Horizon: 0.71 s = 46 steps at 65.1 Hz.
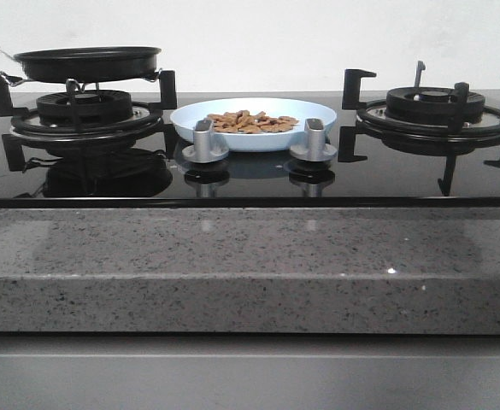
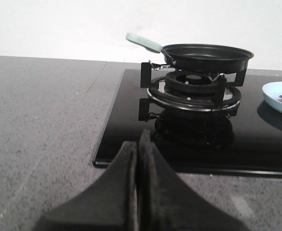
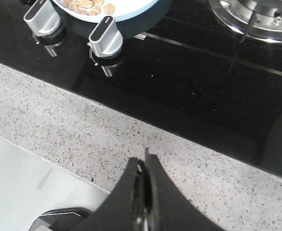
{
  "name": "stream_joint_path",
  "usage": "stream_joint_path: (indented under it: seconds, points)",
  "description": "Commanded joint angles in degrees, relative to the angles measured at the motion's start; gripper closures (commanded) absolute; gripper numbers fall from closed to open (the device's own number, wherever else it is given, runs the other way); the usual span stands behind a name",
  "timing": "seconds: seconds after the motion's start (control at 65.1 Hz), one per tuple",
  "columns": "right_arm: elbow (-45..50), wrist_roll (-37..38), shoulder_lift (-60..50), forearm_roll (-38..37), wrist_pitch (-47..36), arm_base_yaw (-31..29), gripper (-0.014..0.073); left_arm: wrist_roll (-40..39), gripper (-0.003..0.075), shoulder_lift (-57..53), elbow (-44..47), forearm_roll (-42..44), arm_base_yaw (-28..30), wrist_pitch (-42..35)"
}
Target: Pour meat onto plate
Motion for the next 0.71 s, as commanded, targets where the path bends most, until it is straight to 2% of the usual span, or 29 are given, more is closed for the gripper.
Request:
stream_joint_path:
  seconds: [0.0,0.123,0.692]
  points:
    - [-1.4,-0.4,-0.4,1.1,-2.6,-0.3,0.0664,-0.9,0.0741,-1.2,-0.7,-0.5,0.1,-6.8]
    - [-1.4,-0.4,-0.4,1.1,-2.5,-0.3,0.0664,-0.9,0.0741,-1.2,2.1,-0.5,0.1,-13.8]
    - [-1.4,-0.4,-0.4,1.1,-2.5,-0.3,0.0664,0.9,0.0741,-1.2,1.9,-1.3,0.1,-13.5]
